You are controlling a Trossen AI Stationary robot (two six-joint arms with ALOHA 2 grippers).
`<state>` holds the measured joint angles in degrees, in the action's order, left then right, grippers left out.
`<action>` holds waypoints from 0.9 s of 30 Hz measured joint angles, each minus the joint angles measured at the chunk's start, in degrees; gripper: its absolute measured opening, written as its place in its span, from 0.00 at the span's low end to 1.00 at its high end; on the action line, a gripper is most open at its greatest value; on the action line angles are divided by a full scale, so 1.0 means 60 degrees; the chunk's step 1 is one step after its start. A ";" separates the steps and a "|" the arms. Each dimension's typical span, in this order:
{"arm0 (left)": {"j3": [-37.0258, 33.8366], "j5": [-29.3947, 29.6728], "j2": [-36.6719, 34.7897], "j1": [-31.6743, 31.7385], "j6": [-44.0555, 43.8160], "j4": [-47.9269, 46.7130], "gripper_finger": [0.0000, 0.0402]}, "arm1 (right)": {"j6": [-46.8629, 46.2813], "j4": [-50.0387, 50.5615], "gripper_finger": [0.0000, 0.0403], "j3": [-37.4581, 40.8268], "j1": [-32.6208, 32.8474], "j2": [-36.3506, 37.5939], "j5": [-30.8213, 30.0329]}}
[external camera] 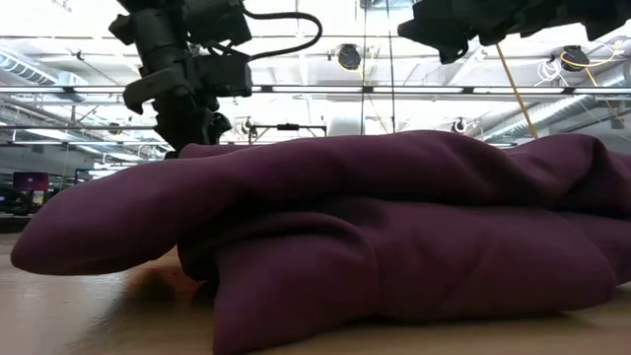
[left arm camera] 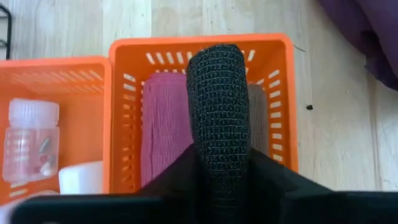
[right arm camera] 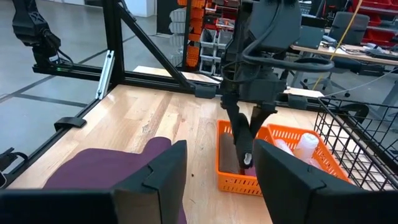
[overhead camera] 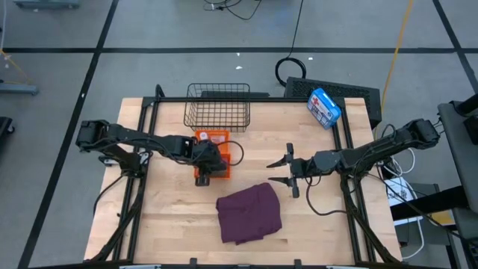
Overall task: Pick & place medical supplies in basket/bin
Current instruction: Put the black bandage into the bottom orange bin, then put the patient gown into the black wire basket
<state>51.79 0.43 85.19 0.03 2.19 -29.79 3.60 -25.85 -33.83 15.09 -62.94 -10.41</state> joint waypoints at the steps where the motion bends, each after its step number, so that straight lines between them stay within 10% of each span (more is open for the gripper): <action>1: 0.0000 0.0003 0.0000 -0.0008 -0.0076 -0.0002 0.29 | 0.0013 -0.0001 0.43 0.0001 0.0000 0.0000 0.0000; 12: 0.0000 0.0563 0.0000 -0.0018 -0.0239 -0.0017 0.69 | 0.0013 0.0125 0.43 -0.0001 0.0000 0.0000 0.0000; 20: 0.1450 0.0696 -0.0708 -0.0068 -0.1723 -0.2679 0.77 | -0.1858 0.1313 0.42 0.0001 0.0082 0.0428 -0.0040; 27: 0.1021 0.0797 -0.2393 -0.1401 -0.2672 -0.0545 0.75 | -0.5602 0.4154 0.42 0.0112 0.0638 0.0863 0.0437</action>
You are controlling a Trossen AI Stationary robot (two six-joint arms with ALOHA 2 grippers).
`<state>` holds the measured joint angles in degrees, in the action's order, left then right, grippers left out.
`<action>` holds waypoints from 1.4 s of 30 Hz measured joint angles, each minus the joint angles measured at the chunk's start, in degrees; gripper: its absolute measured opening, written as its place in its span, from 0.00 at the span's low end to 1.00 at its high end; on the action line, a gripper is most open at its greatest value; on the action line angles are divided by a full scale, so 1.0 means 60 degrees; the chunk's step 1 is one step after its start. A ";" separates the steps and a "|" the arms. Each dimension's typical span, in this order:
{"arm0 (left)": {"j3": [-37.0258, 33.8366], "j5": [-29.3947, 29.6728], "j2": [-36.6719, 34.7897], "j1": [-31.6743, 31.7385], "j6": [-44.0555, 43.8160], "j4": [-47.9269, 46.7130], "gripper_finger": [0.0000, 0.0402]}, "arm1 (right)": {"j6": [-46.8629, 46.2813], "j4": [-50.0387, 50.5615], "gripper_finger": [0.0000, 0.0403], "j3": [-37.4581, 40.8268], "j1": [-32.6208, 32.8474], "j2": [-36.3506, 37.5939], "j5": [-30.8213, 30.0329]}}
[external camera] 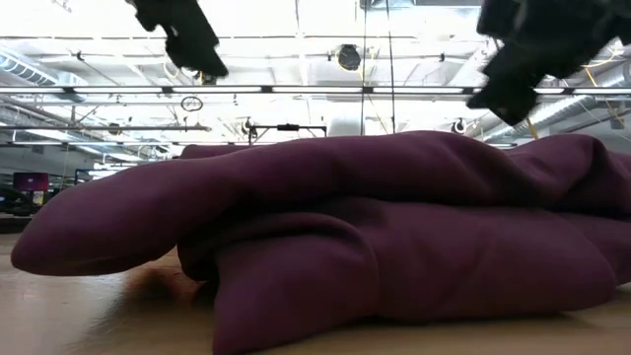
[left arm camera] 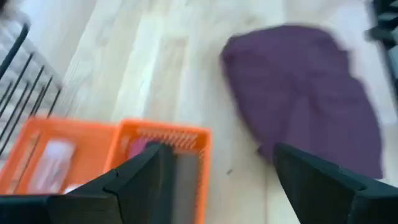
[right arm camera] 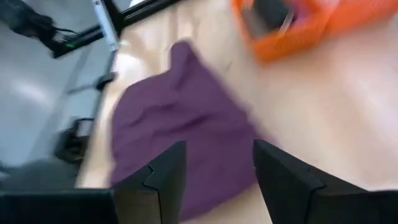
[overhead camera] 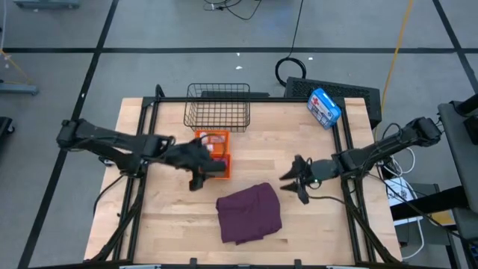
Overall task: Pick & place medical supplies in basket/bin
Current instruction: Put the patient gown into the black wire basket
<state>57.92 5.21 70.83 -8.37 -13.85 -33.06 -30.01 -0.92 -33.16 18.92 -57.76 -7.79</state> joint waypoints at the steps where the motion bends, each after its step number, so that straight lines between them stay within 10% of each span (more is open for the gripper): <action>1: -0.0233 0.0201 -0.0184 -0.0299 -0.0008 0.0416 0.75 | -0.0583 -0.0060 0.42 0.0151 0.0136 0.0004 0.0147; 13: -0.2246 0.2449 -0.0355 -0.2618 -0.1286 0.3631 0.70 | -0.6427 -0.6842 0.39 0.3985 0.1795 -0.1346 -0.0496; 31: -0.2282 0.2139 0.2937 -0.3911 -0.1760 0.7387 0.70 | -0.7406 -0.4522 0.82 0.0731 0.2106 -0.5210 0.1988; 42: -0.2286 0.2161 0.5250 -0.3873 -0.2504 0.8731 0.70 | -0.7556 -0.5121 0.82 0.0768 0.1778 -0.5515 0.0325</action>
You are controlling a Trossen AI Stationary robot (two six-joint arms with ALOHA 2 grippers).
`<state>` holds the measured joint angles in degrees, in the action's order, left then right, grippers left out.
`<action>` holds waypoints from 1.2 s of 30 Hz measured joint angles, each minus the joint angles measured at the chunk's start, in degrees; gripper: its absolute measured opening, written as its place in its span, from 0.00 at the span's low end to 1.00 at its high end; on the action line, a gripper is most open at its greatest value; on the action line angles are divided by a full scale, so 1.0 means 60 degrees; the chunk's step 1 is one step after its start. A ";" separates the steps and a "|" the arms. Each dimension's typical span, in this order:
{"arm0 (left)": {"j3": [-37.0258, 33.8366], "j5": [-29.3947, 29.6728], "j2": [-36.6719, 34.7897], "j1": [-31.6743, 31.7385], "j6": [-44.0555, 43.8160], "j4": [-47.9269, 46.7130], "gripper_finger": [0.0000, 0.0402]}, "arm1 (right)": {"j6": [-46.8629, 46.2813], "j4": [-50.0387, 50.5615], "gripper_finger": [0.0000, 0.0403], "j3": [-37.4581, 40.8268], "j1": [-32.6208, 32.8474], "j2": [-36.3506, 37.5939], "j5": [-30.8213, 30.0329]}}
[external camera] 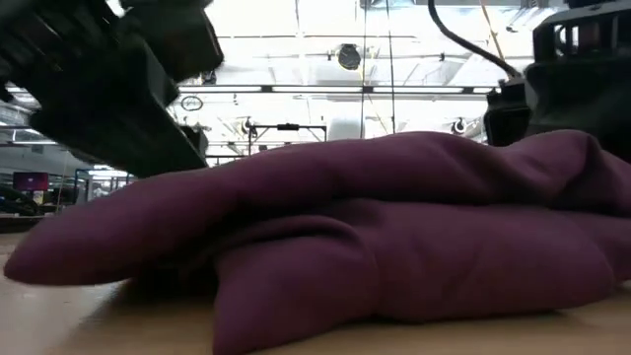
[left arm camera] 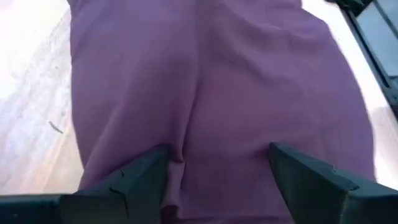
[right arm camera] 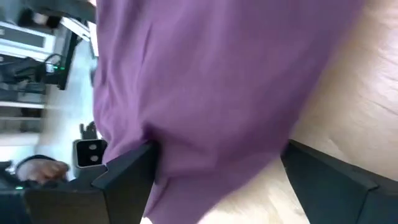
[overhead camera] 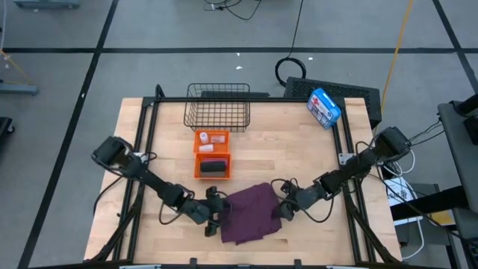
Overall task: Pick & place medical supplies in basket/bin
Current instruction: Put the patient gown into the black wire basket
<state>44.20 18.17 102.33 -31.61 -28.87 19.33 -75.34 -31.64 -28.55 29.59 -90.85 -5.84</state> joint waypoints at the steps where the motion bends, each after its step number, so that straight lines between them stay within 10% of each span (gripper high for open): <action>1: 0.0000 0.0000 0.0161 0.0050 -0.0068 0.0181 0.70 | 0.0024 -0.0255 0.82 0.0002 -0.0052 -0.0136 0.0019; 10: 0.0004 -0.0014 0.1073 0.0522 -0.0541 0.1175 0.70 | 0.0174 -0.4011 0.82 -0.0053 -0.0543 -0.1844 0.0513; 18: 0.0008 -0.0022 0.1181 0.0743 -0.0258 0.1494 0.70 | 0.0981 -0.3762 0.78 -0.0576 -0.0846 -0.2324 0.0567; 29: 0.0008 -0.0021 0.1187 0.0770 -0.0142 0.1487 0.70 | 0.2988 -0.3974 0.08 -0.0590 -0.0859 -0.2244 0.0853; 36: -0.0014 -0.0040 -0.0386 0.0726 0.0418 0.1046 0.70 | 0.3850 -0.3601 0.07 -0.0557 -0.0879 -0.1043 0.1712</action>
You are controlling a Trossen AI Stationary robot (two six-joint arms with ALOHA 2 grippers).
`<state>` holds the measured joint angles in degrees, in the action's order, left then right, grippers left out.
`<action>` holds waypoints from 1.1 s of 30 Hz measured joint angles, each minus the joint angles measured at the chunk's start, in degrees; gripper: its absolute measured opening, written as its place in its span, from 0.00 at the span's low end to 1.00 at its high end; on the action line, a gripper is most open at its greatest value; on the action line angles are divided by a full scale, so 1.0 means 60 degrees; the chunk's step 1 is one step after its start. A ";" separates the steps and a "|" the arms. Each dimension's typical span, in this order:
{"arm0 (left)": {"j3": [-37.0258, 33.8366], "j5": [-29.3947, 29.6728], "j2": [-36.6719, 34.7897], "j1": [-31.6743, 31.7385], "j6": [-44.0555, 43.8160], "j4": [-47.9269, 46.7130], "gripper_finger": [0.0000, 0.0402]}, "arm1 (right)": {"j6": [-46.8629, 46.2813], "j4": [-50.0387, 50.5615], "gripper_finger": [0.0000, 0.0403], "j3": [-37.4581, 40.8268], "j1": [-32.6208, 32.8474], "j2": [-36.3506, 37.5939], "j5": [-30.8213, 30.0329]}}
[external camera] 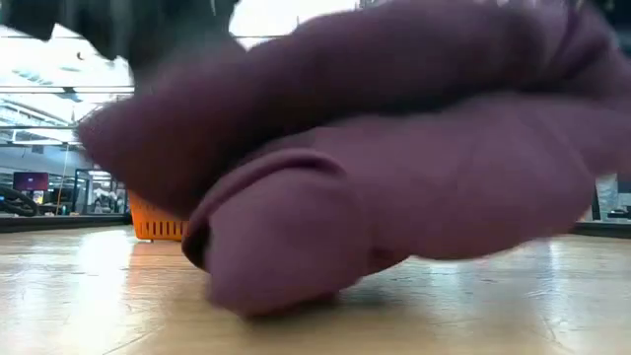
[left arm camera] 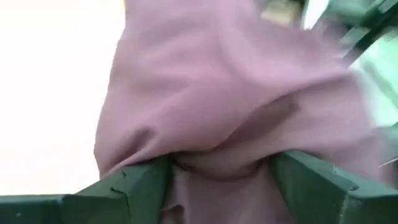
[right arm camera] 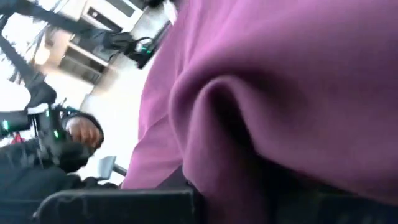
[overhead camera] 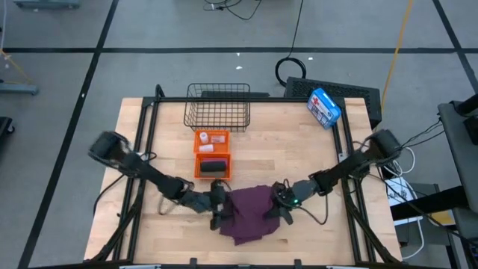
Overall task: Pick & place medical supplies in basket/bin
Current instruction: Put the patient gown into the black wire basket
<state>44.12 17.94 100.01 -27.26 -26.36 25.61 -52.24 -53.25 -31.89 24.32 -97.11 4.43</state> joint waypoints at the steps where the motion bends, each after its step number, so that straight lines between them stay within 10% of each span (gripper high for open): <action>1: 0.0009 0.0065 -0.0488 -0.0033 0.0292 -0.0046 0.70 | 0.0159 0.0351 0.07 0.0005 0.0003 0.0359 0.0022; 17: 0.0025 0.2376 -0.6094 -0.0607 0.4042 -0.1191 0.70 | 0.3169 0.5148 0.07 -0.1123 -0.2165 0.6421 -0.1477; 24: 0.0025 0.2779 -0.6566 -0.0581 0.6034 -0.1334 0.70 | 0.5460 0.7297 0.07 -0.4145 -0.4482 0.5647 -0.0865; 33: 0.0022 0.4926 -0.6570 -0.0645 0.7124 -0.1547 0.70 | 0.4826 0.7514 0.07 -0.7892 -0.7758 0.2098 0.3175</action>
<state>44.25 47.49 60.59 -31.12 16.38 16.32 -23.29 -8.17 -79.24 -22.23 -84.52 23.48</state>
